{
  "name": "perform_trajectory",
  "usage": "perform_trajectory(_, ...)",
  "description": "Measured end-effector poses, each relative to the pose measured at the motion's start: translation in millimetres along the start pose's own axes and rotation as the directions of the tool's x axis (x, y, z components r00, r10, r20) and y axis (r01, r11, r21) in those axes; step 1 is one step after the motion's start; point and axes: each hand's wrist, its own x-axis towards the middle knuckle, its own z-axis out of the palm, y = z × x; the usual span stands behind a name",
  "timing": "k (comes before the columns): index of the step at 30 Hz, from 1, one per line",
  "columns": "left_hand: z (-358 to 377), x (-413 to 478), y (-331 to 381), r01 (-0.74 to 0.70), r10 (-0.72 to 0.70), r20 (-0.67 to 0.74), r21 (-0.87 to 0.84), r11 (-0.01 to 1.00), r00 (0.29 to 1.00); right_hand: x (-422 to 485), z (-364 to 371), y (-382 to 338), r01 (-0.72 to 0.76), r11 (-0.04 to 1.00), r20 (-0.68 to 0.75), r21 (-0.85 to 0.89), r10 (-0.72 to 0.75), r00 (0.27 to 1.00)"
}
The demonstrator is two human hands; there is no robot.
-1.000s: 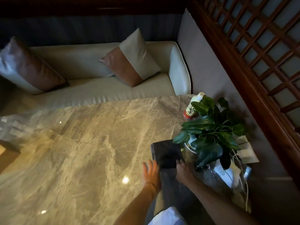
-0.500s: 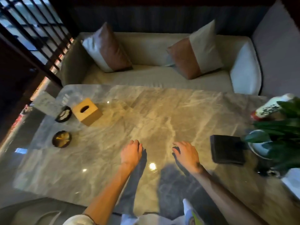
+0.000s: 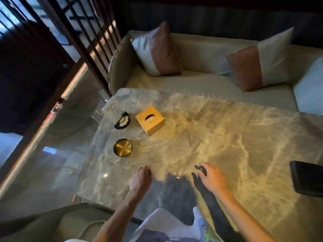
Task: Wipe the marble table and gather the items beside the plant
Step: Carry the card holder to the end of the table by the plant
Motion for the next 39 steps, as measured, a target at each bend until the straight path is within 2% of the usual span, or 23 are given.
perform_trajectory(4, -24, 28, -26, 0.065, -0.067, -0.022, -0.074, 0.995, 0.998, 25, 0, -41, 0.012, 0.999, 0.064, -0.040, -0.009, 0.998)
perform_trajectory(8, -54, 60, -51, 0.124, -0.166, -0.123, -0.291, 0.948, 0.978, 70, -12, -92, 0.093, 0.990, 0.103, -0.106, -0.082, 0.991)
perform_trajectory(11, -91, 100, -74, 0.095, -0.222, -0.236, -0.452, 0.887, 0.946, 122, -28, -161, 0.211, 0.971, 0.094, -0.112, -0.201, 0.975)
perform_trajectory(15, -140, 157, -94, 0.098, -0.290, -0.270, -0.555, 0.826, 0.918, 189, -43, -269, 0.399, 0.907, 0.037, -0.138, -0.398, 0.917)
perform_trajectory(19, -168, 206, -107, 0.064, -0.248, -0.256, -0.566, 0.822, 0.934, 241, -36, -369, 0.562, 0.814, 0.082, -0.147, -0.556, 0.827)
perform_trajectory(25, -166, 228, -109, -0.026, -0.173, -0.267, -0.605, 0.796, 0.948, 261, -12, -417, 0.690, 0.694, 0.211, -0.206, -0.657, 0.723)
perform_trajectory(27, -164, 230, -110, -0.045, -0.159, -0.268, -0.623, 0.781, 0.950, 263, -1, -418, 0.696, 0.688, 0.240, -0.203, -0.654, 0.717)
perform_trajectory(31, -164, 232, -108, -0.092, -0.165, -0.345, -0.618, 0.781, 0.924, 264, 13, -418, 0.674, 0.723, 0.186, -0.152, -0.649, 0.738)
perform_trajectory(35, -172, 237, -103, -0.104, -0.146, -0.429, -0.507, 0.855, 0.891, 260, 14, -418, 0.671, 0.723, 0.219, -0.162, -0.637, 0.739)
perform_trajectory(37, -181, 232, -97, -0.133, -0.088, -0.473, -0.414, 0.900, 0.877, 255, 5, -413, 0.653, 0.733, 0.215, -0.189, -0.618, 0.756)
perform_trajectory(39, -194, 222, -89, -0.210, 0.001, -0.554, -0.313, 0.926, 0.833, 248, -13, -405, 0.653, 0.719, 0.149, -0.238, -0.638, 0.756)
